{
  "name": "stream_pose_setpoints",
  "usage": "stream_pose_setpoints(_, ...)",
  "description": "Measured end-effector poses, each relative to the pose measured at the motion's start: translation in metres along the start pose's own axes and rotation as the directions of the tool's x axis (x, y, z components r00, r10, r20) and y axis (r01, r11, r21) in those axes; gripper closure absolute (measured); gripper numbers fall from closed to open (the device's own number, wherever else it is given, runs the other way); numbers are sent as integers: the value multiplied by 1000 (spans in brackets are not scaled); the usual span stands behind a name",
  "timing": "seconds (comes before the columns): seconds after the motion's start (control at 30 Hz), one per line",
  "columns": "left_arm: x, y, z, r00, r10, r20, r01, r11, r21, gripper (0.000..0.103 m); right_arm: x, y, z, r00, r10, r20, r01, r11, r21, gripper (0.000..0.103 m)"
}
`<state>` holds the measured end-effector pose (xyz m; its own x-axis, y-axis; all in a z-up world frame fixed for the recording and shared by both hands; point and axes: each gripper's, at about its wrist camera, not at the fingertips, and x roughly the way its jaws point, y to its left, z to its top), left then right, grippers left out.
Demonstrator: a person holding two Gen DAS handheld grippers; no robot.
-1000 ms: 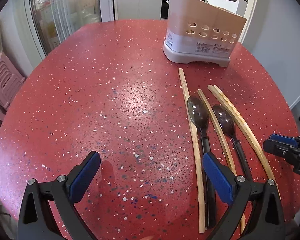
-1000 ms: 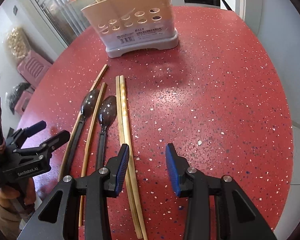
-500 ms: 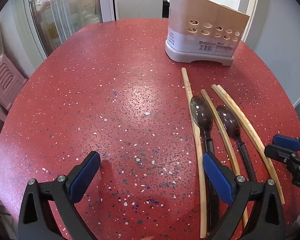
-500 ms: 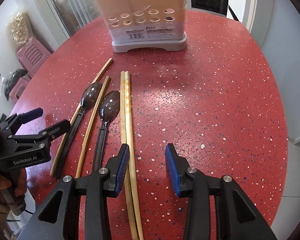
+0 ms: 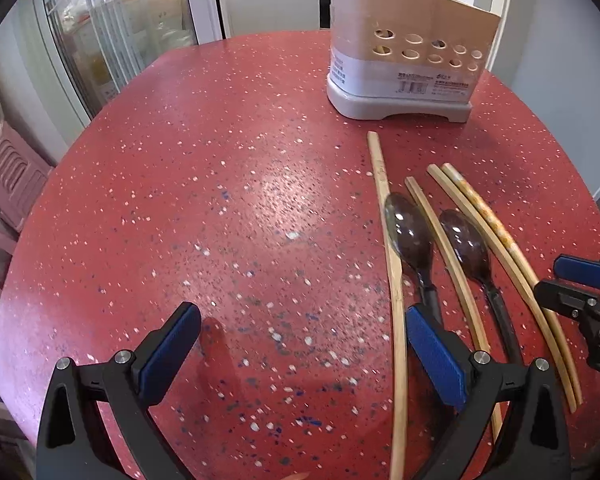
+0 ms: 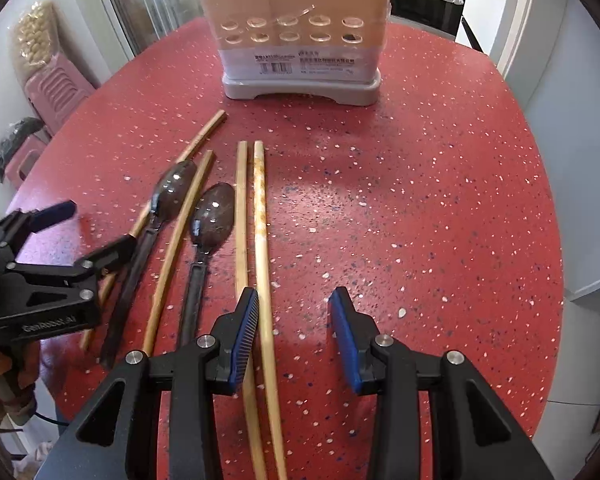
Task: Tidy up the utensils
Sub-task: 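Open both tools and move them back over the remaining utensils, then grasp a wooden chopstick with the left tool while the right tool grasps a yellow-patterned chopstick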
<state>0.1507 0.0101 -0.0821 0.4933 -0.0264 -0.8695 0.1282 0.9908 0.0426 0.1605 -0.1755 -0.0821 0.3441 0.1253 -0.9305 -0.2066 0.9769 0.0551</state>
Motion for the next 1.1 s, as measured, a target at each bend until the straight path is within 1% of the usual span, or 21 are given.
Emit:
stream_pose_setpoints(0.03,2,1,3,1000,3,-2,-3,1000,2,0,0,1,2,1000,-8,5,8,1000,-9,62)
stream_pose_setpoints(0.17,6,1,15,1000,14,-8,-14,1000,18,0,6,7,11,1000,-24,-19,23,998,-52,62)
stream_pose_setpoints(0.27,11,-2,25,1000,6,-19,-5,999,50,0,11,12,20,998,-30,-47,26,996,-82,62)
stream_pose_setpoints(0.37,15,-9,40,999,-3,-33,6,994,109,0,15,14,30,996,-26,-83,18,995,-97,62)
stream_pose_setpoints(0.43,17,-11,47,999,-27,-42,33,991,133,0,16,15,34,994,-27,-103,16,994,-109,62)
stream_pose_setpoints(0.57,21,-11,56,996,-70,-62,78,986,147,0,19,14,41,991,-25,-134,9,993,-117,62)
stream_pose_setpoints(0.67,25,-6,62,992,-103,-75,113,984,138,0,22,12,46,989,-26,-142,9,993,-119,62)
stream_pose_setpoints(0.73,27,-2,66,989,-119,-90,130,983,130,0,23,14,47,988,-31,-149,13,992,-124,63)
stream_pose_setpoints(0.83,27,-2,70,987,-123,-101,136,980,143,0,22,15,50,986,-34,-161,14,992,-126,65)
stream_pose_setpoints(0.87,26,-4,69,987,-124,-103,139,979,150,1,22,15,51,986,-32,-165,11,992,-124,66)
stream_pose_setpoints(0.9,25,-6,70,987,-123,-106,139,978,158,2,24,18,54,986,-32,-167,12,992,-124,74)
stream_pose_setpoints(0.93,25,-8,71,987,-120,-109,137,976,166,4,23,17,55,985,-27,-169,6,992,-124,83)
stream_pose_setpoints(0.97,25,-12,70,987,-117,-111,135,975,175,6,24,17,55,985,-19,-171,-2,992,-125,95)
stream_pose_setpoints(1.0,24,-15,71,986,-117,-116,137,973,184,7,23,16,55,984,-9,-177,-12,993,-118,95)
stream_pose_setpoints(1.07,23,-22,74,984,-123,-132,148,969,197,13,24,15,53,986,-3,-169,-17,993,-116,95)
stream_pose_setpoints(1.1,20,-27,69,983,-121,-137,147,968,205,15,24,14,52,987,3,-164,-22,994,-111,95)
